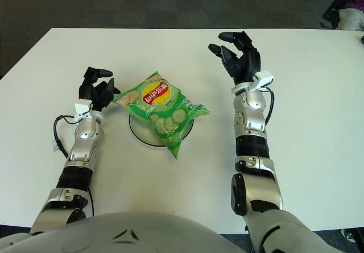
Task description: Put the snack into the plate.
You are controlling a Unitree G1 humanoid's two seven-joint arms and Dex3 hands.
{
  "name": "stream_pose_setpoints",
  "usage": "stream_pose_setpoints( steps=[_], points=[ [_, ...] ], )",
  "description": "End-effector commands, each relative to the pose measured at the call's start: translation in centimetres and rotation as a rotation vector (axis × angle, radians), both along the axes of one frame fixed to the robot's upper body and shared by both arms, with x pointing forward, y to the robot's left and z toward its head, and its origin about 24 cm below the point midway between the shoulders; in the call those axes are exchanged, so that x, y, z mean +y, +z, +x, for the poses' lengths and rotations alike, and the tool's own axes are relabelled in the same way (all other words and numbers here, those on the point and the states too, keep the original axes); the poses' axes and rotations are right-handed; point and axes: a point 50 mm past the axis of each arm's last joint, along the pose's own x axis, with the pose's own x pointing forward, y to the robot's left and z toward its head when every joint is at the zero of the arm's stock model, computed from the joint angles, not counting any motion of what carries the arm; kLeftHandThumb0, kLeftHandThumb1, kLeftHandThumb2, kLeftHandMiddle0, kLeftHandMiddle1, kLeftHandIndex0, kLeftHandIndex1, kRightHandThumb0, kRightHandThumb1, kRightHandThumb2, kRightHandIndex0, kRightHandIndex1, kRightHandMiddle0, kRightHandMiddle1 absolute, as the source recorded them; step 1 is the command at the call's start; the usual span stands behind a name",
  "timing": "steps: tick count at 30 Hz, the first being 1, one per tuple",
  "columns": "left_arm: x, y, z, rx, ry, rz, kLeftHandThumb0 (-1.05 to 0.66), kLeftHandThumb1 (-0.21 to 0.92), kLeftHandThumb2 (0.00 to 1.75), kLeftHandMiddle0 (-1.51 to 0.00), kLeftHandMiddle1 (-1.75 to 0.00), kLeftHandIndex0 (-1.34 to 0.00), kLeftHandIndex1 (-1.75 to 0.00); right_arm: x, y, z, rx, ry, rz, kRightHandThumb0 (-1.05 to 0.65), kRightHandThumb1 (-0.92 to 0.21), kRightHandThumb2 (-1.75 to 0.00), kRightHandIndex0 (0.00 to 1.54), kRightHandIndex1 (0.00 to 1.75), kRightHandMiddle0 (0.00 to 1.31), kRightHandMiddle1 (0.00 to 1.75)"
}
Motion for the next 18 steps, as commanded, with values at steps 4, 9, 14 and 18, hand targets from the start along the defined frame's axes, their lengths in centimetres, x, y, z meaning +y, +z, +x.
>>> stream_pose_setpoints(
  steps=[4,9,14,18],
  points=[
    [-0.3,0.4,0.4,-0.019,-0.006,0.004,-0.36,0.92,0.32,-0.92,-1.43,-0.42,-1.52,0.8,-1.7,-0.1,0.000,-0.038,0.080,-0.35,-0.92,-0.34,0.81,1.01,0.39,1.54],
    [-0.3,0.5,0.5,-0.024,-0.009,-0.001,-0.36,0.92,0.31,-0.92,-1.43,-0.42,-1.52,0.6,-2.0,0.0,0.020,-0.061,0.064,-0.35,-0.92,-0.34,0.79,1.13,0.38,1.54],
    [-0.4,0.5,0.5,-0.026,-0.013,-0.007,-0.36,0.92,0.31,-0.92,-1.43,-0.42,-1.52,0.3,-2.5,-0.3,0.043,-0.082,0.046,-0.35,-0.92,-0.34,0.78,1.16,0.39,1.54],
    [-0.6,0.4,0.5,-0.026,-0.019,-0.016,-0.36,0.92,0.31,-0.92,-1.44,-0.42,-1.52,0.1,-3.4,-0.6,0.079,-0.120,0.026,-0.35,-0.92,-0.34,0.78,1.20,0.39,1.54]
  ],
)
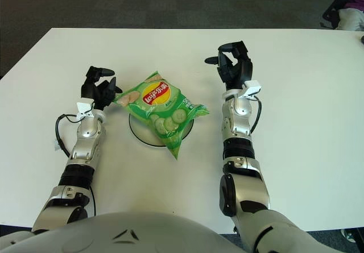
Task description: Put the snack into the plate.
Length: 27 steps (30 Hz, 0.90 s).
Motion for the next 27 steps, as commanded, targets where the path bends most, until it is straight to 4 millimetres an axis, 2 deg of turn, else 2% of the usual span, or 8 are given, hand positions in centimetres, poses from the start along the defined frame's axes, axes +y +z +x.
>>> stream_pose_setpoints(
  steps=[1,11,12,16,27],
  points=[
    [-0.2,0.4,0.2,-0.024,-0.011,-0.006,-0.36,0.92,0.31,-0.92,-1.44,-0.43,-1.52,-0.5,-0.9,-0.5,0.032,-0.041,-0.017,-0.35,-0.92,-0.34,0.78,1.21,0.39,1.54],
    [-0.7,0.4,0.0,-0.027,-0.012,-0.014,-0.36,0.92,0.31,-0.93,-1.45,-0.43,-1.51,-0.9,-1.9,-0.7,0.120,-0.052,0.005,-0.35,-0.92,-0.35,0.71,1.33,0.38,1.55],
    [-0.8,0.5,0.0,-0.027,-0.011,-0.014,-0.36,0.92,0.31,-0.93,-1.45,-0.43,-1.51,-0.9,-2.0,-0.7,0.125,-0.050,0.004,-0.23,-0.92,-0.31,0.66,1.37,0.38,1.46],
    [-0.8,0.4,0.0,-0.027,-0.007,-0.017,-0.36,0.92,0.31,-0.93,-1.45,-0.43,-1.51,-1.0,-2.2,-0.8,0.146,-0.031,0.005,-0.07,-0.92,-0.26,0.59,1.42,0.38,1.34],
    [-1.2,0.2,0.0,-0.029,-0.004,-0.025,-0.36,0.92,0.31,-0.92,-1.45,-0.43,-1.51,-1.2,-3.3,-1.1,0.232,0.081,0.122,-0.01,-0.92,-0.26,0.54,1.47,0.38,1.29]
  ],
)
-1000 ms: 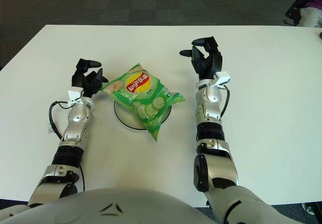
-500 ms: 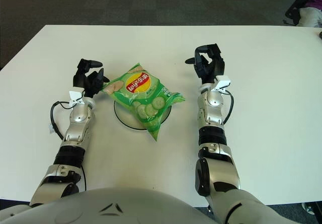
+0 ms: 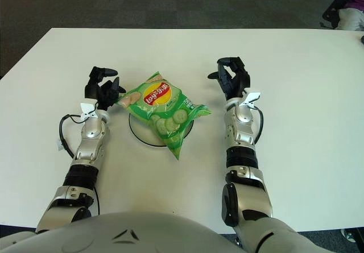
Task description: Put the snack into the plate.
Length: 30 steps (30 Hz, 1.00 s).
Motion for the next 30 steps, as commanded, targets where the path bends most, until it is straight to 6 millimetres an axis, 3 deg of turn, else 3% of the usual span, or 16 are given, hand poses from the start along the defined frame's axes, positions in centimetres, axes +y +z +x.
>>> stream_pose_setpoints(
  steps=[1,30],
  points=[
    [0.0,0.2,0.1,-0.019,0.005,0.008,-0.36,0.92,0.31,-0.92,-1.45,-0.43,-1.51,-0.5,-0.2,-0.4,0.011,0.004,0.024,-0.01,-0.92,-0.26,0.54,1.47,0.38,1.29],
    [0.7,0.3,0.0,-0.063,0.021,-0.003,-0.36,0.92,0.31,-0.91,-1.57,-0.42,-1.52,0.9,-1.5,-0.9,0.076,0.002,0.029,-0.01,-0.92,-0.27,0.56,1.37,0.33,1.42]
  ],
)
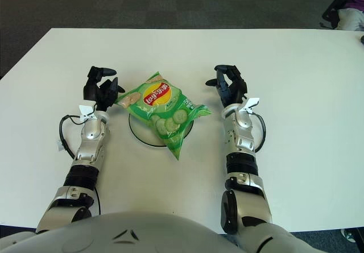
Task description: Put the snack into the plate.
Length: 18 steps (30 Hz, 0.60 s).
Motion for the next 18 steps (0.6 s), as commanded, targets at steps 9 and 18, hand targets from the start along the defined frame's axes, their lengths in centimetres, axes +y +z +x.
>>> stream_pose_setpoints(
  steps=[9,18],
  points=[
    [0.5,0.3,0.1,-0.022,0.017,0.015,-0.36,0.92,0.31,-0.90,-1.60,-0.42,-1.52,1.7,-0.3,-0.1,0.032,-0.015,-0.057,-0.01,-0.81,-0.48,0.53,1.44,0.31,1.48],
    [0.6,0.4,0.1,-0.022,0.020,0.015,-0.35,0.92,0.31,-0.88,-1.63,-0.42,-1.52,2.9,-0.8,-0.3,0.052,-0.082,-0.093,-0.01,-0.75,-0.59,0.53,1.45,0.31,1.53]
  ],
)
